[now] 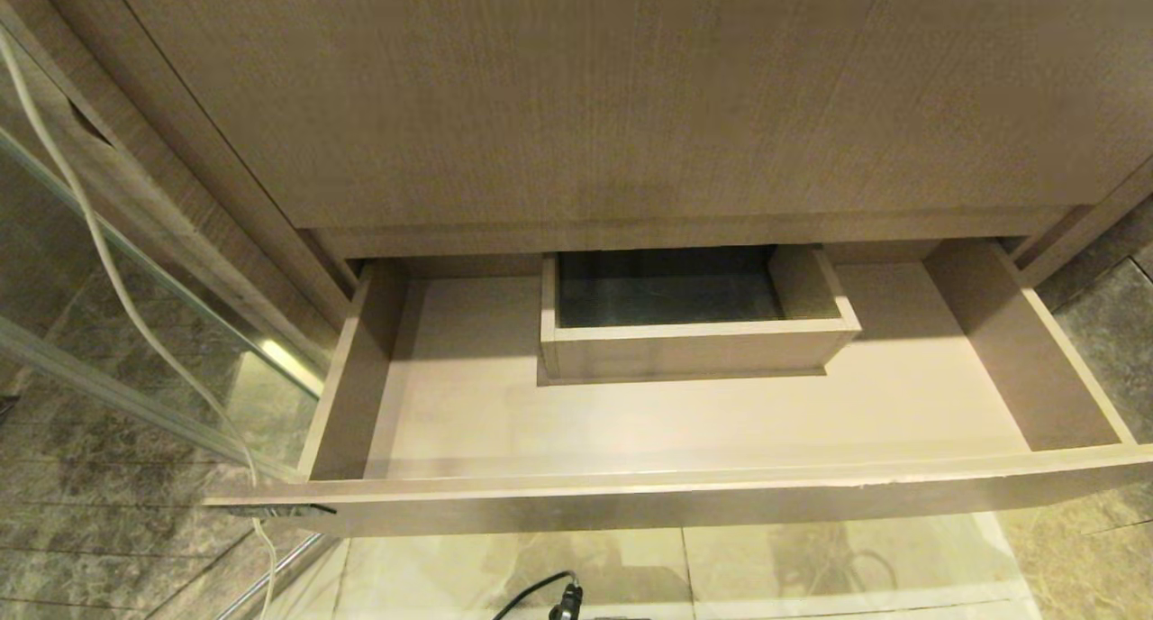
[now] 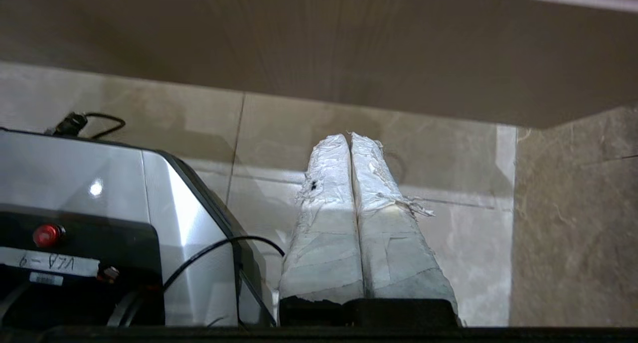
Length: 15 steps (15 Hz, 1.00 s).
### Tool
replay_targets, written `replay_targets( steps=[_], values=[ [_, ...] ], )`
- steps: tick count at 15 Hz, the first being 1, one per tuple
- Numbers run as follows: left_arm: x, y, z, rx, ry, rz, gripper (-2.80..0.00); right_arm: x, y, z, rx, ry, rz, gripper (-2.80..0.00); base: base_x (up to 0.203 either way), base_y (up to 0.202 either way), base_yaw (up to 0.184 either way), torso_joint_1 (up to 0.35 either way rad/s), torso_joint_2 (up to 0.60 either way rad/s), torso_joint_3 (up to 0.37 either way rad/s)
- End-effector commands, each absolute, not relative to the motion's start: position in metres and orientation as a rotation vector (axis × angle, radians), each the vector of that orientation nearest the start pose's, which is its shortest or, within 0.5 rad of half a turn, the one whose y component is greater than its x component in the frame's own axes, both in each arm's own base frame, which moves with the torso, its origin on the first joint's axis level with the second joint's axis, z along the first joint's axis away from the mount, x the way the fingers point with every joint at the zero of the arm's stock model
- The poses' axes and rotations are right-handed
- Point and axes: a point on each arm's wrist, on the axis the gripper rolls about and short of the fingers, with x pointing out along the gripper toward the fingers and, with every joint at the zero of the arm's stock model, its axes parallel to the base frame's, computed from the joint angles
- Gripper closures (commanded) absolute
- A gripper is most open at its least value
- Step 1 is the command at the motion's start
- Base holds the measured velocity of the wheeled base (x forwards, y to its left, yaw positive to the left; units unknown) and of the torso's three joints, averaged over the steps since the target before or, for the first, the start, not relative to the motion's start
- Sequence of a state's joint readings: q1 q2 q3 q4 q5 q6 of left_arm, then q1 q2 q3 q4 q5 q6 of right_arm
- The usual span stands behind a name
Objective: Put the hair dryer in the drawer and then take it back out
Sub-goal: Pull open the drawer
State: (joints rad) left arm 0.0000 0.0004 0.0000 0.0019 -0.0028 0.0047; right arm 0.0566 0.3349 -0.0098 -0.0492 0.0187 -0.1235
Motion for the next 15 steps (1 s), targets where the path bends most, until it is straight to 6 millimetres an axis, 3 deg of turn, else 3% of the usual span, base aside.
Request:
replay_targets(
  steps=[1, 3, 8, 15],
  values=[
    [-0.023, 0.0, 0.075, 0.005, 0.006, -0.003, 0.0, 0.0, 0.0, 0.084, -0.125, 0.223, 0.072, 0.0, 0.0, 0.0, 0.0, 0.0, 0.0, 0.0],
    [-0.023, 0.0, 0.075, 0.005, 0.005, -0.003, 0.0, -0.001, 0.0, 0.084, -0.127, 0.216, 0.068, 0.0, 0.0, 0.0, 0.0, 0.0, 0.0, 0.0],
    [-0.023, 0.0, 0.075, 0.005, 0.005, -0.003, 0.0, -0.022, 0.0, 0.078, -0.123, -0.028, 0.033, 0.0, 0.0, 0.0, 0.0, 0.0, 0.0, 0.0],
    [-0.023, 0.0, 0.075, 0.005, 0.005, -0.003, 0.0, -0.023, 0.0, 0.074, -0.061, 0.006, 0.027, 0.0, 0.0, 0.0, 0.0, 0.0, 0.0, 0.0]
  ],
)
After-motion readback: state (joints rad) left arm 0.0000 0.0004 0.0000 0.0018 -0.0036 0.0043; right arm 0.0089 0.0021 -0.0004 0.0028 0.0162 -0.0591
